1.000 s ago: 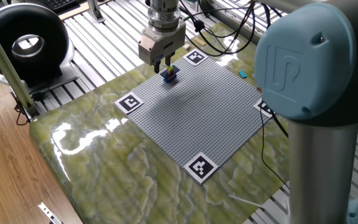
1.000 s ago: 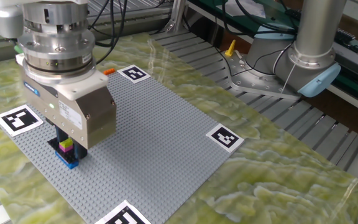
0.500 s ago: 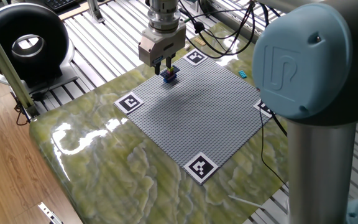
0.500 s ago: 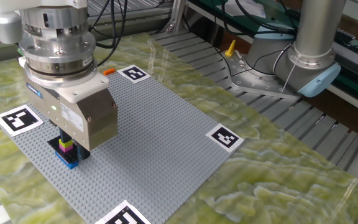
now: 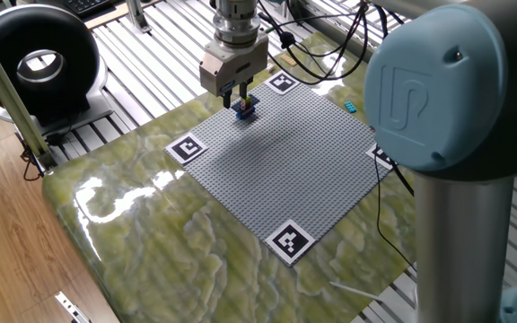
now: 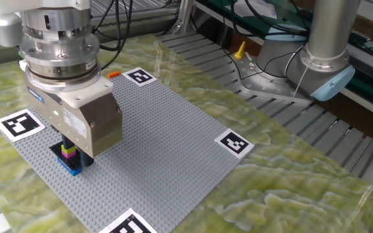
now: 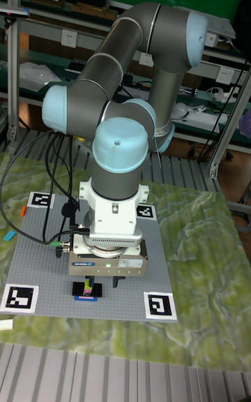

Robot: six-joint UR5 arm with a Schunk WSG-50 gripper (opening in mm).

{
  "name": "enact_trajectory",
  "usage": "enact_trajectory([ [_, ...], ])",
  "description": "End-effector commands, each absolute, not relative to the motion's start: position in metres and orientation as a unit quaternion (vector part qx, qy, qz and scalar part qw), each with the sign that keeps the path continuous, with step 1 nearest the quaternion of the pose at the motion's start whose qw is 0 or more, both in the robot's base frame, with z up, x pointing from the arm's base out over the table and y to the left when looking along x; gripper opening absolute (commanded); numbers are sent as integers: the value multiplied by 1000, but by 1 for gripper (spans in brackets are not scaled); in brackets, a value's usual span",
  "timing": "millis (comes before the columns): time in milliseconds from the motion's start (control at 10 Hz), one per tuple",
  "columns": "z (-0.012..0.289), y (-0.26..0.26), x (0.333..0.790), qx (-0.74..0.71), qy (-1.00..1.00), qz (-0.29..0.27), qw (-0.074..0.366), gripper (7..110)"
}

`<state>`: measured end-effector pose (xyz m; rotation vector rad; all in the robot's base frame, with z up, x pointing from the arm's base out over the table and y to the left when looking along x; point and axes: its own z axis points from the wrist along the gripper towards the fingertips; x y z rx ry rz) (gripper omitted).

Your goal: Stack small Lego blocks one on top of the other

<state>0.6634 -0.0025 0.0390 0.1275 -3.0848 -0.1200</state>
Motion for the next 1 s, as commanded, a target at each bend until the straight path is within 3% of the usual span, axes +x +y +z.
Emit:
enact_trajectory([
  [0,41,0,665,38,-998,-46,23,44],
  [900,44,-4,660,39,-998,-45,34,44],
])
